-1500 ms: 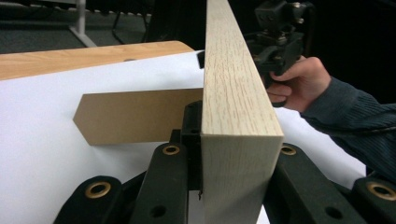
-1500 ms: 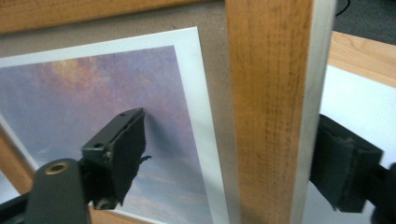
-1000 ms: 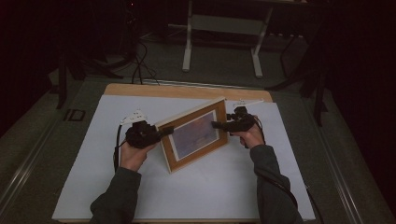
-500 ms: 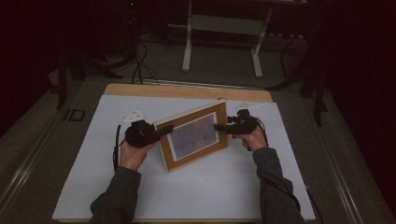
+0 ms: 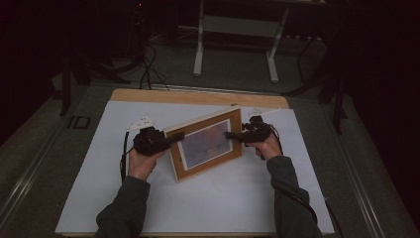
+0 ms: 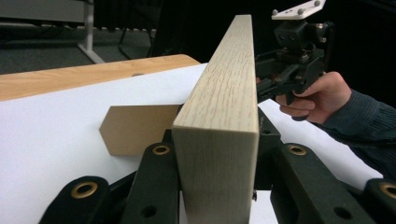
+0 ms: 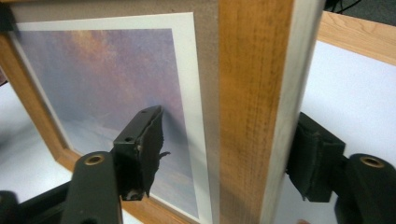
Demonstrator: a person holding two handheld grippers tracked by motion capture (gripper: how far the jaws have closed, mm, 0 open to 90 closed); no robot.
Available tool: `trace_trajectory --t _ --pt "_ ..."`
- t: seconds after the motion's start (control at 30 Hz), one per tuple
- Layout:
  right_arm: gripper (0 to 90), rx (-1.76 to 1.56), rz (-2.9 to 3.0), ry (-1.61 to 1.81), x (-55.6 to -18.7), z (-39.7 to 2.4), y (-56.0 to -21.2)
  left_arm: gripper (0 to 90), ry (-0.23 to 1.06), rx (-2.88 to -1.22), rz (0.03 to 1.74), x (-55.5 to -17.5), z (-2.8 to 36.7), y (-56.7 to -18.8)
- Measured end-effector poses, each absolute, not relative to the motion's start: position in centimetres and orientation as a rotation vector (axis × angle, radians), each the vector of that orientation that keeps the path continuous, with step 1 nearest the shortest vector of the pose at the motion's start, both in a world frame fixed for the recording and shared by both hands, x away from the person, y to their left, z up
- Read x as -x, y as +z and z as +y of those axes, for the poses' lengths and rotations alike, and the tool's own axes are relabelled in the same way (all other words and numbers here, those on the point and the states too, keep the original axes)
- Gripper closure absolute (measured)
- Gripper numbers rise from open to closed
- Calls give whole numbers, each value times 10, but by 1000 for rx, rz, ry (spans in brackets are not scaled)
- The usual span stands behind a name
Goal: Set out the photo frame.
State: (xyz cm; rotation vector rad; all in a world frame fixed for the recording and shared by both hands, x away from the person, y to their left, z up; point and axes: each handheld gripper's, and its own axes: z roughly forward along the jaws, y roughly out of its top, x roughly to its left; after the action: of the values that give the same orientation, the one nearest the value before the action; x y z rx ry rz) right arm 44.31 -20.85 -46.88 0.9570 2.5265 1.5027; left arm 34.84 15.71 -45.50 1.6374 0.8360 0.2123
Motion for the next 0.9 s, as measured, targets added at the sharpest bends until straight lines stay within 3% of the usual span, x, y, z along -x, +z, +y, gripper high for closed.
trace_trajectory --t 0.9 --pt "498 -998 2481 1575 -426 -224 -477 609 237 -1597 900 -350 159 -454"
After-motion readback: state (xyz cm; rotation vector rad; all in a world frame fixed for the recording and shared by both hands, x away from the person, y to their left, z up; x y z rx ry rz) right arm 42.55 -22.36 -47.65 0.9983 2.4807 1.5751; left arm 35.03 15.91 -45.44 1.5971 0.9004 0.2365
